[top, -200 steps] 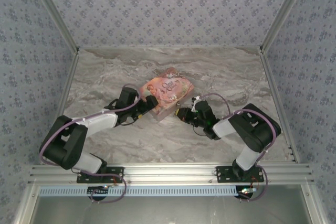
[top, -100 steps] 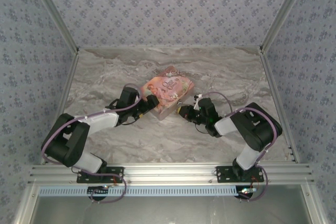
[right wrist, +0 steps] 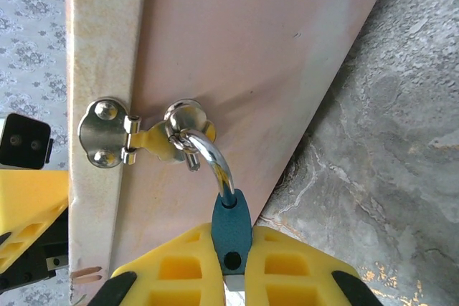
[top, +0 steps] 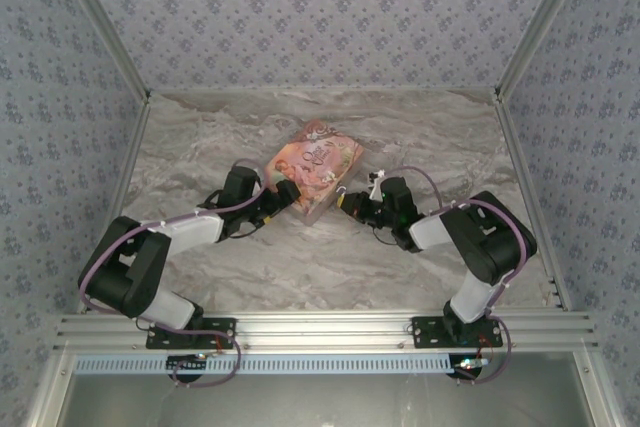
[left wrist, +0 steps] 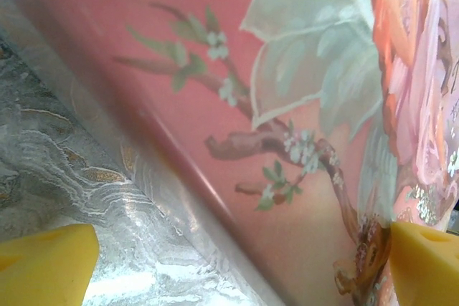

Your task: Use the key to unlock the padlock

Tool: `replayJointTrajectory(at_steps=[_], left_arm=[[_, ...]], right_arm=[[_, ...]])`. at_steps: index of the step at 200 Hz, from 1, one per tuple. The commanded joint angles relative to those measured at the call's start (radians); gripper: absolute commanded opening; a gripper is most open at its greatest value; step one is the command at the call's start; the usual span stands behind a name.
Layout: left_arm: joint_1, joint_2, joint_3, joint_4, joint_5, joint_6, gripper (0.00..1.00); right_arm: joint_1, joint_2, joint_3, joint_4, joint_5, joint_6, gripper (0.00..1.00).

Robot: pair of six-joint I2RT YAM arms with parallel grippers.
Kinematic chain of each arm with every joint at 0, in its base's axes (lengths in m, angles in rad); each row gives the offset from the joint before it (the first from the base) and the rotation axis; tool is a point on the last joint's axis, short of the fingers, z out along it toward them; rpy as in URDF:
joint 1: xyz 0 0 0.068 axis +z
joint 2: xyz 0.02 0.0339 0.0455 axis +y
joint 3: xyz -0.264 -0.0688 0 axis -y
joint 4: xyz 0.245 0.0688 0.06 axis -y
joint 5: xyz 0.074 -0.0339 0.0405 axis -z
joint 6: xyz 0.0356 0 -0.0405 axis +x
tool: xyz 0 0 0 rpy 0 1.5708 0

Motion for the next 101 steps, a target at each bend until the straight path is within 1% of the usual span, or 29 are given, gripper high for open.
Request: replayJointTrajectory(at_steps=[1, 21, 53, 70, 86, 101], left_arm=[[0.023, 0.041, -0.06, -0.243, -0.083, 0.021, 0.99], [0.023, 0.04, -0.054, -0.25, -0.084, 0.027, 0.99], [0.024, 0.028, -0.042, -0.28, -0.093, 0.047, 0.99], [0.026, 0.015, -0.03, -0.311, -0.109, 0.065, 0.99], [0.035, 0.002, -0.028, -0.326, -0.111, 0.073, 0.99], [0.045, -0.006, -0.03, -0.334, -0.111, 0.08, 0.99]], right_arm=[[-0.019, -0.005, 0.052, 0.036, 0.052, -0.043, 0.02], [-0.002, 0.005, 0.046, 0.04, 0.05, -0.044, 0.02], [-0.016, 0.008, 0.051, 0.039, 0.039, -0.053, 0.02], [-0.023, -0.005, 0.07, -0.011, 0.029, -0.09, 0.02], [-0.028, -0.023, 0.089, -0.097, 0.031, -0.142, 0.02], [-0.039, -0.026, 0.097, -0.113, 0.004, -0.155, 0.02]])
